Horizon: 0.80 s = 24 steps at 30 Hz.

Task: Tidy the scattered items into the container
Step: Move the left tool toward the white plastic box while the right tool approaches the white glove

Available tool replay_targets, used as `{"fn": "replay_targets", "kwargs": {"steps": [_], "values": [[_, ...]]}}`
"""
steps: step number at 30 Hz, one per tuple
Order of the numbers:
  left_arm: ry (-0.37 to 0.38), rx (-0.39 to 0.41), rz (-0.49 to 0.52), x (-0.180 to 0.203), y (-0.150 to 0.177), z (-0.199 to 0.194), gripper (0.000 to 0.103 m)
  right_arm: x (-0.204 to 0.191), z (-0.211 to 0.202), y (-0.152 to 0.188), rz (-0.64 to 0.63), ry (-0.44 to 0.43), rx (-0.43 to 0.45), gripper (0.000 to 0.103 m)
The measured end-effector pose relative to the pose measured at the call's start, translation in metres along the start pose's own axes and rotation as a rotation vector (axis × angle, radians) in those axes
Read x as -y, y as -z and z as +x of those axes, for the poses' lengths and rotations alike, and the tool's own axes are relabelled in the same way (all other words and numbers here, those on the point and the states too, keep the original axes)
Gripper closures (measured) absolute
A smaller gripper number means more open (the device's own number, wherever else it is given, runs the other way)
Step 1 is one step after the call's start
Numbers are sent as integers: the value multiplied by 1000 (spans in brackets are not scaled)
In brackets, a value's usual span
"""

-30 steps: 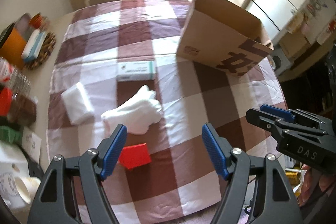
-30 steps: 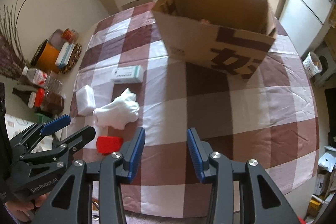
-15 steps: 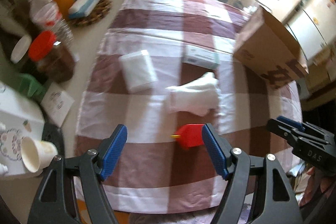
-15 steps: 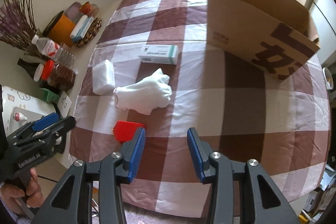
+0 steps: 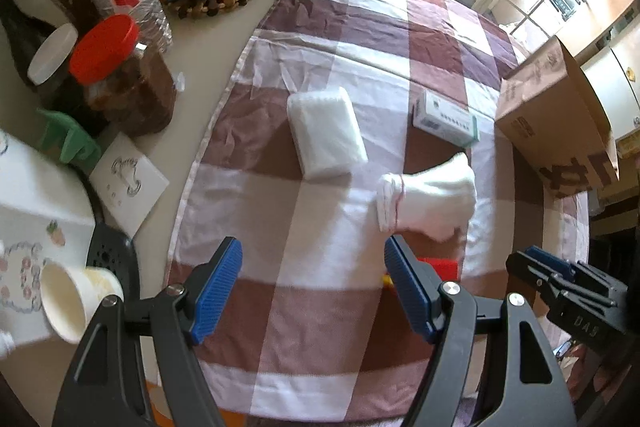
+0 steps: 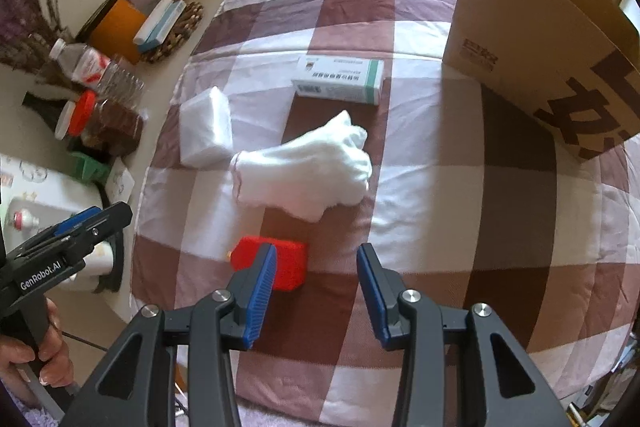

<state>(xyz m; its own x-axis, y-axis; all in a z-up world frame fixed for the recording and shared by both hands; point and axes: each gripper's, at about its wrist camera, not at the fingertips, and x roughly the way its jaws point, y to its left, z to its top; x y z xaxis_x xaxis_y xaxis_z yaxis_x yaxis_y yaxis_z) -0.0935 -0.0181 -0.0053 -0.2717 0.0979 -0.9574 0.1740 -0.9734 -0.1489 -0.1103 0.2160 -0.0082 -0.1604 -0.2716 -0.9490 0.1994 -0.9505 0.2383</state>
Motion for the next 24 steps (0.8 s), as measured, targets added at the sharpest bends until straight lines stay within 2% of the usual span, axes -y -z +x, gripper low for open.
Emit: {"fn": "replay_targets", "kwargs": {"steps": [3,12,19,24], "values": [[6,-6,-18,-1,-22,13,28,6,9,-14,29,13,9,54],[-10,-70,-29,3,-75,66,28,19,58,-48,67,39,-35,53],[-11,-146,-42,3,-87,106,28,19,85,-61,80,30,-81,53],[6,-160,-48,3,-92,117,27,16,98,-67,76,16,-113,53]]}}
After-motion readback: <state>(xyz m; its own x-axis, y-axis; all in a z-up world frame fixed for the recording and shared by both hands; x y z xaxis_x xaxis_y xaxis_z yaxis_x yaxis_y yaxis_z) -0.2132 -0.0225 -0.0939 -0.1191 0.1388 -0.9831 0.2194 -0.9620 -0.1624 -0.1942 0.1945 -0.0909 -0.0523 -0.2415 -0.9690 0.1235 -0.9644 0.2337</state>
